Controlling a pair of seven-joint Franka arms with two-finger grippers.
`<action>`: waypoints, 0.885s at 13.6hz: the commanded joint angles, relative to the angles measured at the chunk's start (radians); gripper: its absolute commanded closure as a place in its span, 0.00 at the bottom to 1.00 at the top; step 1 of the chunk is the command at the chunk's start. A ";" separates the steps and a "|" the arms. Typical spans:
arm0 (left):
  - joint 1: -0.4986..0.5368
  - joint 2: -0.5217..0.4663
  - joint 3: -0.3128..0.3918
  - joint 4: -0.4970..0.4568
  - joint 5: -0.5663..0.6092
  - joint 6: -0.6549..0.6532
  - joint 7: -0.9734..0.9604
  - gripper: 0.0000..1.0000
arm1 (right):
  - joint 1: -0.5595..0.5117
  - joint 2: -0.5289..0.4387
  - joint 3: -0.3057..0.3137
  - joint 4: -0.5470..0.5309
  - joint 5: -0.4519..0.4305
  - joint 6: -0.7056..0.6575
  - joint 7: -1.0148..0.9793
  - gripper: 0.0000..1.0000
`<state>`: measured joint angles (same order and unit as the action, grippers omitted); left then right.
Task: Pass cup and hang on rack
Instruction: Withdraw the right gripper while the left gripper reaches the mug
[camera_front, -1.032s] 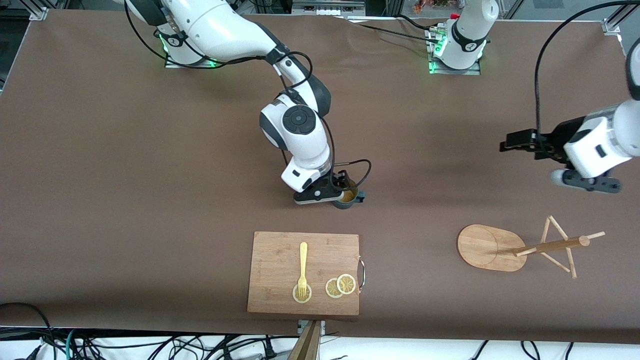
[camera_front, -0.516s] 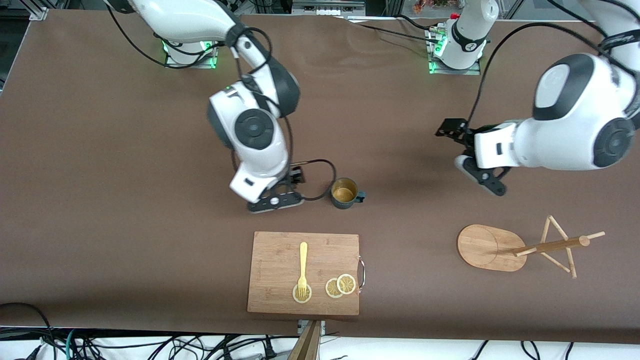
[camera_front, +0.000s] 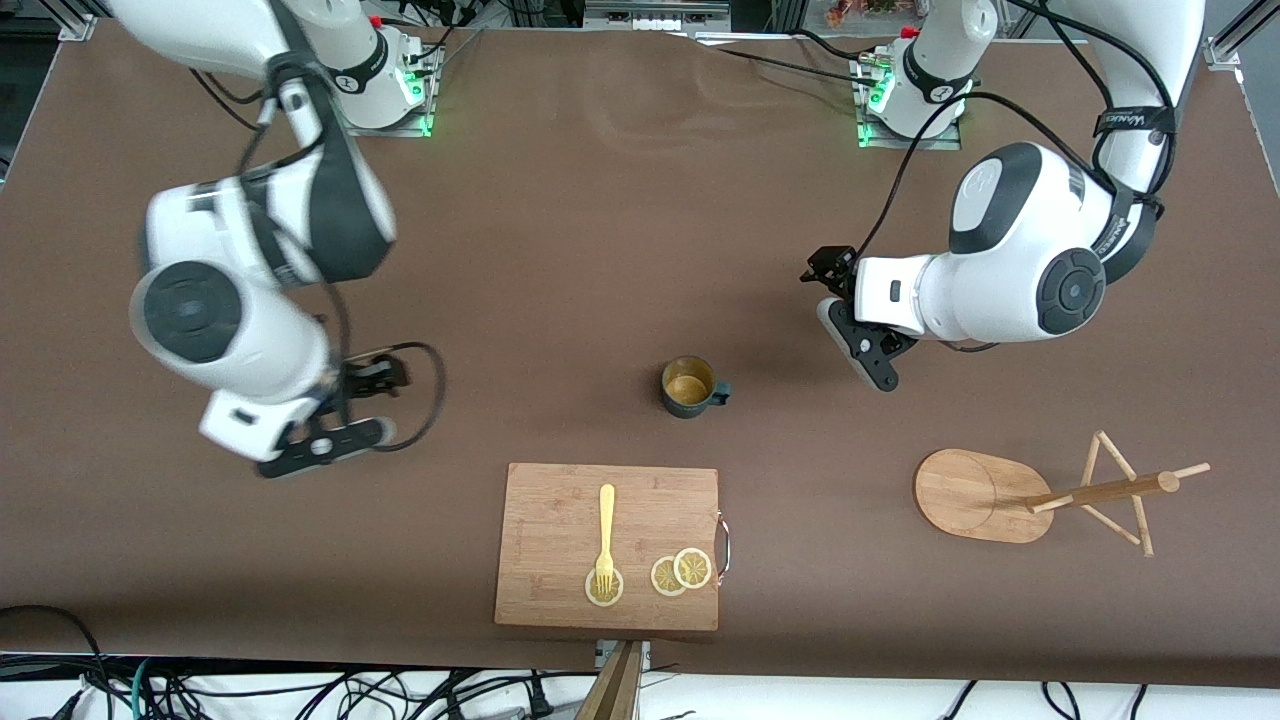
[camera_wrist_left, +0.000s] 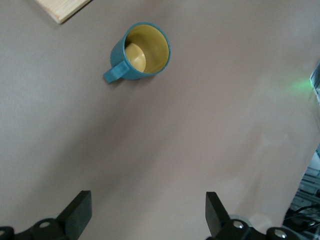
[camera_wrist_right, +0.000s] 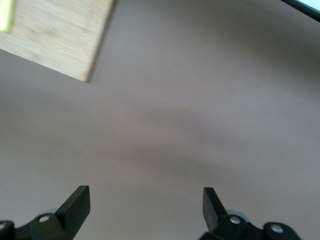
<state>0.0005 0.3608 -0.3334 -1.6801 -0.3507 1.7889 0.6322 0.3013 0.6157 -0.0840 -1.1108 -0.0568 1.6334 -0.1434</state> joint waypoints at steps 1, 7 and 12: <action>0.030 0.016 0.005 -0.049 -0.091 0.082 0.218 0.00 | -0.092 -0.019 0.015 -0.021 0.000 -0.004 -0.126 0.00; 0.049 0.088 0.010 -0.133 -0.357 0.276 0.669 0.00 | -0.166 -0.011 0.018 -0.105 0.066 0.061 -0.136 0.00; 0.049 0.164 0.013 -0.199 -0.617 0.412 1.045 0.00 | -0.172 -0.296 -0.005 -0.522 0.069 0.195 -0.148 0.00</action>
<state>0.0433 0.5032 -0.3171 -1.8664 -0.8865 2.1685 1.5371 0.1326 0.5652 -0.0848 -1.3828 -0.0015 1.8061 -0.2798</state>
